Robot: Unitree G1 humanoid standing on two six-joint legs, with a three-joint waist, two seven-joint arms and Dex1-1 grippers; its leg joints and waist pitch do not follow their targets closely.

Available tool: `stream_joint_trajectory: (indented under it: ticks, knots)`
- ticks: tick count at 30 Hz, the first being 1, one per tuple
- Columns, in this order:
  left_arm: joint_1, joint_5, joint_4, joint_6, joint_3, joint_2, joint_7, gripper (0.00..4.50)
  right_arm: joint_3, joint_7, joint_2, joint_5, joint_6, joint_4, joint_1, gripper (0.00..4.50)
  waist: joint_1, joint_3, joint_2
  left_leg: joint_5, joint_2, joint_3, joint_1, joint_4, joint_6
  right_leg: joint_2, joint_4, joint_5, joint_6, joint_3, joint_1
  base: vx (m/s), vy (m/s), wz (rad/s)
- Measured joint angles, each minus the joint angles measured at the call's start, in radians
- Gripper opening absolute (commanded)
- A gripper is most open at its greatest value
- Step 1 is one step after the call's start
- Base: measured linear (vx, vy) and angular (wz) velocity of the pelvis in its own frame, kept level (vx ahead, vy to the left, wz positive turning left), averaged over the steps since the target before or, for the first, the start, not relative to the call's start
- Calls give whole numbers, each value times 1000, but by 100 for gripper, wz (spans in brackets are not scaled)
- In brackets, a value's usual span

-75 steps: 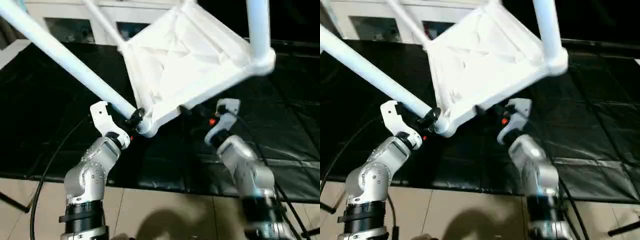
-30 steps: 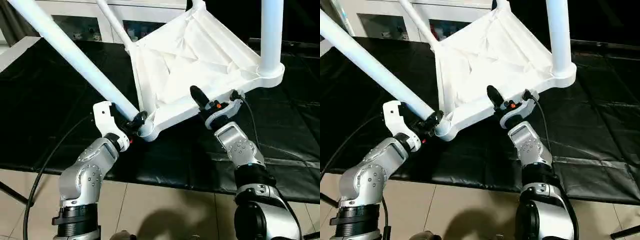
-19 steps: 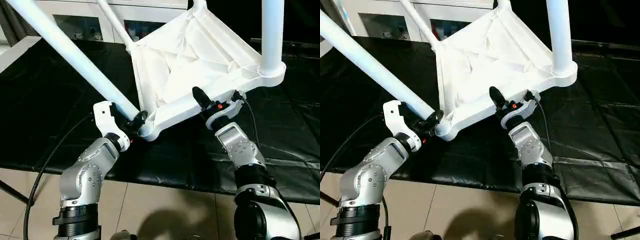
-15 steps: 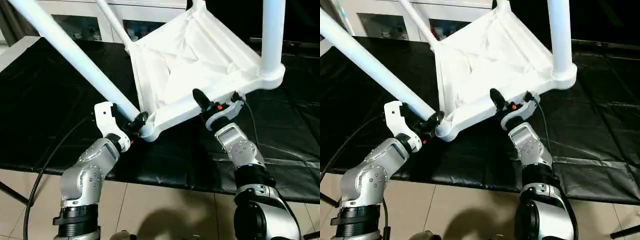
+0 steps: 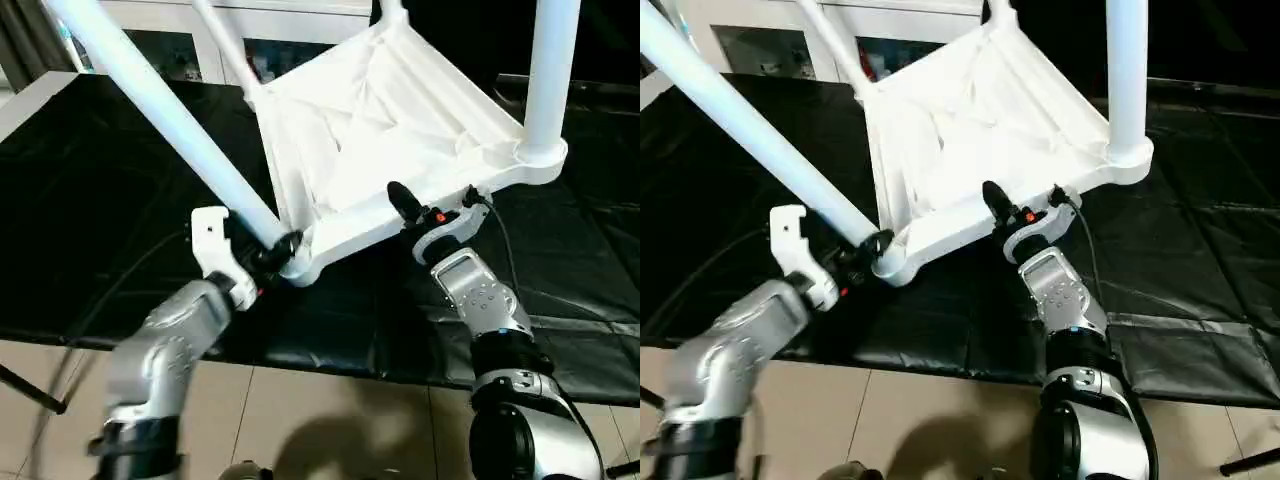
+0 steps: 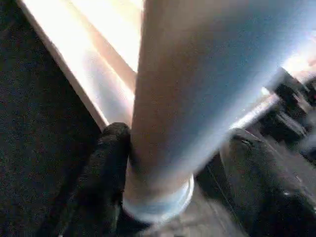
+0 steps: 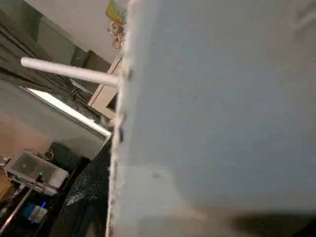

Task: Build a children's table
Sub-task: Flip table

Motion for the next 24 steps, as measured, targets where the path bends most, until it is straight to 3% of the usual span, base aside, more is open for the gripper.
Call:
stream_joint_trajectory:
  ticks: [2, 4, 5, 14, 24]
  knots:
    - [57, -9, -53, 2, -37, 92, -93, 358, 7, -8, -14, -10, 0, -25, 0, 207, 0, 0, 0, 0, 0, 0, 0, 0, 0, 0, 0, 0, 0, 0, 0, 0, 0, 0]
    - [86, -9, -70, 0, -46, 130, -143, 362, 9, -19, -26, -19, 0, -48, 0, 206, 4, 0, 0, 0, 0, 0, 0, 0, -1, 0, 0, 0, 0, 0, 0, 0, 0, 0]
    - [100, -9, -77, 0, -53, 151, -167, 385, 9, -28, -28, -23, 0, -63, 0, 205, 7, 0, 0, 1, 0, 0, 0, 0, -1, 0, 1, 0, 0, 0, 0, 0, 0, 0]
    - [133, -13, -141, -34, -22, 232, -215, 441, 38, -99, -64, -72, 0, -195, 15, 201, 25, 1, 0, 4, 0, 1, 1, 0, -1, 0, 1, 3, 1, 0, 0, 0, 0, 0]
    - [138, -14, -225, -51, -48, 309, -290, 441, 94, -203, -131, -211, -25, -385, 53, 199, 30, 1, -1, 5, 0, 2, 2, 0, -2, -1, 1, 6, 5, 2, 1, 0, 0, 0]
